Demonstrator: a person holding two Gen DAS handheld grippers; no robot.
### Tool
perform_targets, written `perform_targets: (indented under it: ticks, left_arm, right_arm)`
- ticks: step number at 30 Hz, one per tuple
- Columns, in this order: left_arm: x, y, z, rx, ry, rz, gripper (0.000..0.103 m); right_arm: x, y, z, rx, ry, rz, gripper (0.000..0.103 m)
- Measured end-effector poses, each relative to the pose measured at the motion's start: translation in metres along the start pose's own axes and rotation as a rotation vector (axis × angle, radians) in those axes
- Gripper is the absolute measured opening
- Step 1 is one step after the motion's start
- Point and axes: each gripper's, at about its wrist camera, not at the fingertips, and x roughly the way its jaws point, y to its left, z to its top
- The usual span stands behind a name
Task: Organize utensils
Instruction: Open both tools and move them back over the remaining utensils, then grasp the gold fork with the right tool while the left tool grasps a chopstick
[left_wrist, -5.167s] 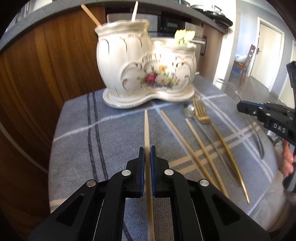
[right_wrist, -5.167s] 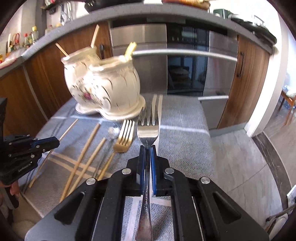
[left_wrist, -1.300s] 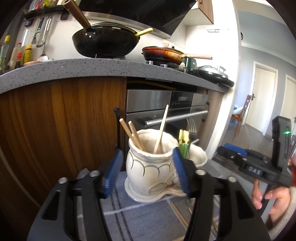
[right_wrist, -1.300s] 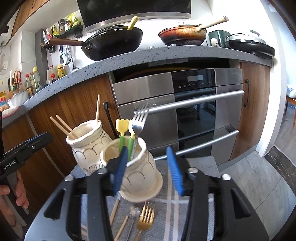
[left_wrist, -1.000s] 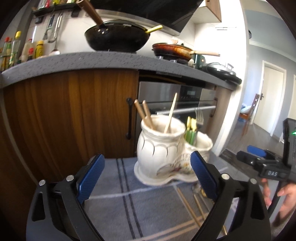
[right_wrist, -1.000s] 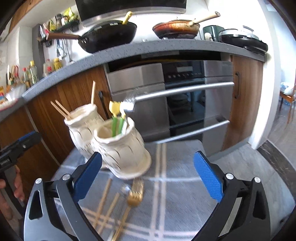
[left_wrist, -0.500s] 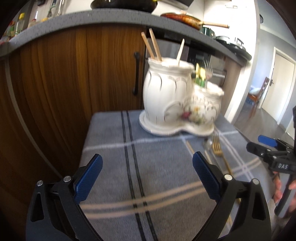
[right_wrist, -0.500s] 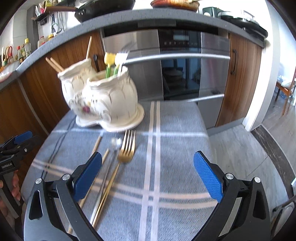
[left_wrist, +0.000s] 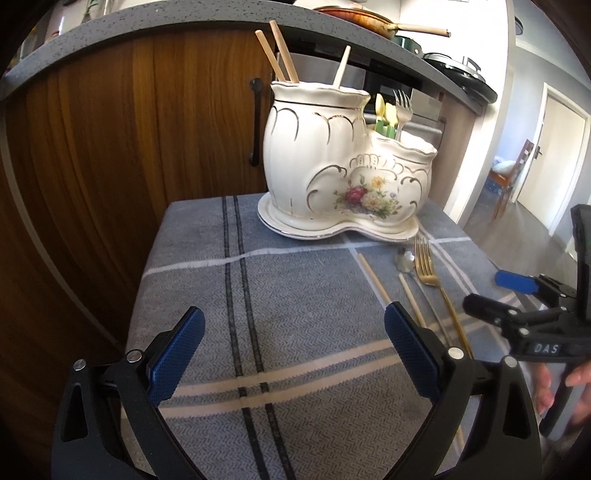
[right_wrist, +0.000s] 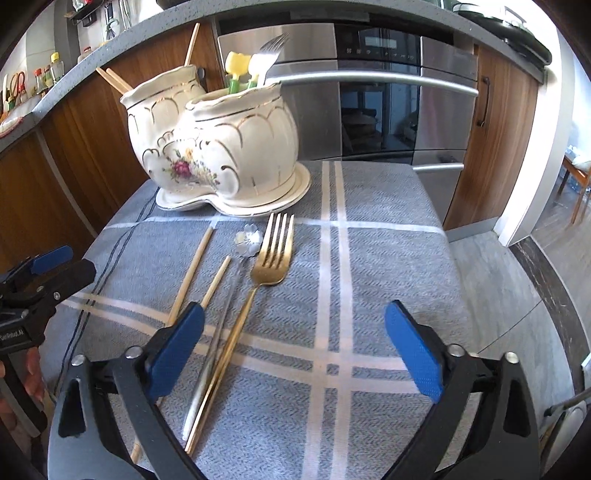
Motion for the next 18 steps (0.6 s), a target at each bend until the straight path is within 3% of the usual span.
perform_targets:
  ticks: [5, 8, 13, 18]
  left_arm:
    - [0.002, -0.004, 0.000, 0.006, 0.007, -0.010, 0.097]
    - [0.002, -0.006, 0.000, 0.010, 0.009, -0.014, 0.097]
    - [0.002, -0.008, 0.001, 0.005, 0.014, -0.028, 0.097]
    - [0.003, -0.019, 0.001, 0.029, 0.017, -0.042, 0.097]
  right_arm:
    - [0.008, 0.009, 0.000, -0.030, 0.039, -0.009, 0.059]
    - [0.012, 0.013, 0.000, -0.025, 0.066, 0.017, 0.046]
    - [0.017, 0.019, 0.000, -0.023, 0.082, 0.026, 0.029]
    - [0.021, 0.025, 0.000, -0.039, 0.091, 0.016, 0.023]
